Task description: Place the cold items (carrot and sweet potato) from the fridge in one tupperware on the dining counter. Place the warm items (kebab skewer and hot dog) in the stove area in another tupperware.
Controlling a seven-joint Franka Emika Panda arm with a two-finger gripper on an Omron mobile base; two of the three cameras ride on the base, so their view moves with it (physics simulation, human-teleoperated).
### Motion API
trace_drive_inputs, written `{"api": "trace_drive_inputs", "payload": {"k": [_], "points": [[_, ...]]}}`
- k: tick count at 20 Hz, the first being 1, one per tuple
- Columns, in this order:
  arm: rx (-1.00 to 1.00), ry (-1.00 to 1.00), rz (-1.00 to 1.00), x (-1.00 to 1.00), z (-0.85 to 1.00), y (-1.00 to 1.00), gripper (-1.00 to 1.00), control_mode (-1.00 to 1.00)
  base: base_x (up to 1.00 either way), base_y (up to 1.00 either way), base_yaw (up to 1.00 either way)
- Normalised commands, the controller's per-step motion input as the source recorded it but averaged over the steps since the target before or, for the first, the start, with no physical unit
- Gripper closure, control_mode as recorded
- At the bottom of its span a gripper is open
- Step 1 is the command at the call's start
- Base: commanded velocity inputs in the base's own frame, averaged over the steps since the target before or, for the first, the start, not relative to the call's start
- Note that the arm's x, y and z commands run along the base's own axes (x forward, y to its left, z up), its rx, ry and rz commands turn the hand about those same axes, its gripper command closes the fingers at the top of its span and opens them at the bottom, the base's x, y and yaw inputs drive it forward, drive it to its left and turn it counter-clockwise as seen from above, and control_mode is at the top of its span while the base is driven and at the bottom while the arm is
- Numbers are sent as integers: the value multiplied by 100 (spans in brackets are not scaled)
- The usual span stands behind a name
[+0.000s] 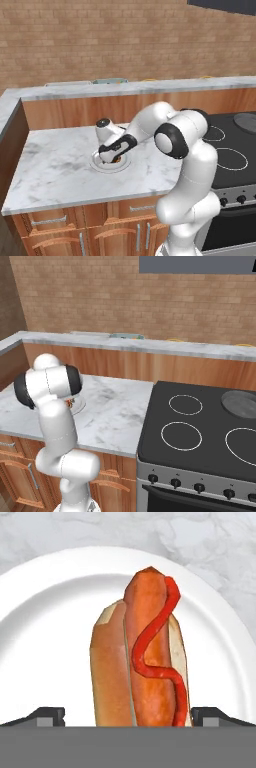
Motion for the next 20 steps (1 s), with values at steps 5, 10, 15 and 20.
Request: {"api": "trace_drive_inputs", "payload": {"k": [5,10,15,20], "points": [[-5,3,0,8,-27,0,100,-100,0,0,0],[-1,8,0,-2,-11,0,100,-100,0,0,0],[1,-6,0,-52,3,-8,100,-100,0,0,0],[6,-22,0,-78,54,-10,100,-100,0,0,0]]}}
